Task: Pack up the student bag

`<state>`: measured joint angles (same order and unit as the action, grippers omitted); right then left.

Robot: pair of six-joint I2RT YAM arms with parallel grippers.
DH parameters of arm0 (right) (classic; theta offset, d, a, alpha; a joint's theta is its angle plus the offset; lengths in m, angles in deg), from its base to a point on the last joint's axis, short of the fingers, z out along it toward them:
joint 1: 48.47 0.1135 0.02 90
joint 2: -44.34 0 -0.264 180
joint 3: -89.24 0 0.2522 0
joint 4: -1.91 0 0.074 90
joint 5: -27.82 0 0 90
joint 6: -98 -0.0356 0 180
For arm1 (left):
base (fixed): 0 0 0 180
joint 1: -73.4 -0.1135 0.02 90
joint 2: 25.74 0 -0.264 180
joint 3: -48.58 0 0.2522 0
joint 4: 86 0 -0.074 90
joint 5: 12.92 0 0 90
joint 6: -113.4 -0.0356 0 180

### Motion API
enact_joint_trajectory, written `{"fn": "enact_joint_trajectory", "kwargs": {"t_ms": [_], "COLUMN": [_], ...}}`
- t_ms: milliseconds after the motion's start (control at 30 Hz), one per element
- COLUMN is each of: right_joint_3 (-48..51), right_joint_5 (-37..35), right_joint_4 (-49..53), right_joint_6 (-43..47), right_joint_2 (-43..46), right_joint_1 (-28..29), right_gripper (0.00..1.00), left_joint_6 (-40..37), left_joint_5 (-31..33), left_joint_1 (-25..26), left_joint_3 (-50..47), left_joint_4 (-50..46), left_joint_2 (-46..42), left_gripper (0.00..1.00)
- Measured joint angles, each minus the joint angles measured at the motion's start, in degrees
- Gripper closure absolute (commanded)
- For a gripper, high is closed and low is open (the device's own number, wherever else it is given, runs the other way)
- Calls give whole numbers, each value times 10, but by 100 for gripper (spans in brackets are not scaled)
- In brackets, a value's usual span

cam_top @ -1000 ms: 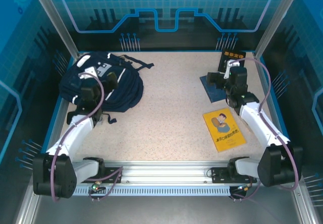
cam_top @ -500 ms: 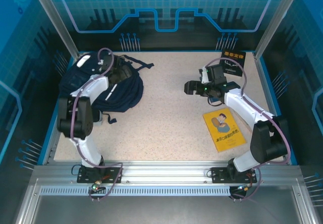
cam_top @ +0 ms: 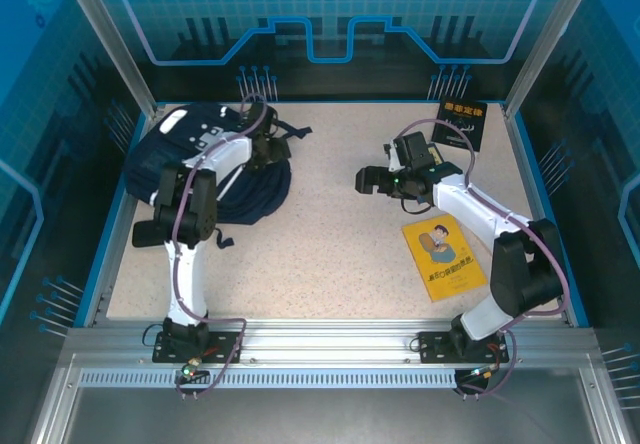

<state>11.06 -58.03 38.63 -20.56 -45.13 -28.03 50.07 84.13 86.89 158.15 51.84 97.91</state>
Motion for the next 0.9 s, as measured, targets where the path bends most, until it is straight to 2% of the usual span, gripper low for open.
{"fn": "enact_joint_trajectory", "kwargs": {"t_ms": [267, 400, 500, 600, 700, 900], "right_joint_3": [28, 56, 65, 70, 69, 27], "right_joint_5": [-40, -32, -16, 15, 44, 80], "right_joint_4": [10, 11, 13, 18, 19, 26], "right_joint_6": [-22, -25, -20, -11, -3, 10], "right_joint_2": [61, 97, 99, 97, 83, 2], "right_joint_1": [-46, -82, -87, -85, -74, -5], "right_gripper": [2, 4, 6, 7, 8, 14], "left_joint_6": [-16, -14, -1, 18, 36, 97], "left_joint_5": [-28, -52, -74, -77, -55, -17], "left_joint_1": [148, 224, 258, 260, 249, 193], "left_joint_3": [-82, -141, -186, -221, -233, -298], "left_joint_4": [21, 14, 3, -13, -23, -20], "left_joint_2": [-52, -101, -150, -208, -264, -334], "left_gripper": [20, 21, 21, 22, 25, 34]}}
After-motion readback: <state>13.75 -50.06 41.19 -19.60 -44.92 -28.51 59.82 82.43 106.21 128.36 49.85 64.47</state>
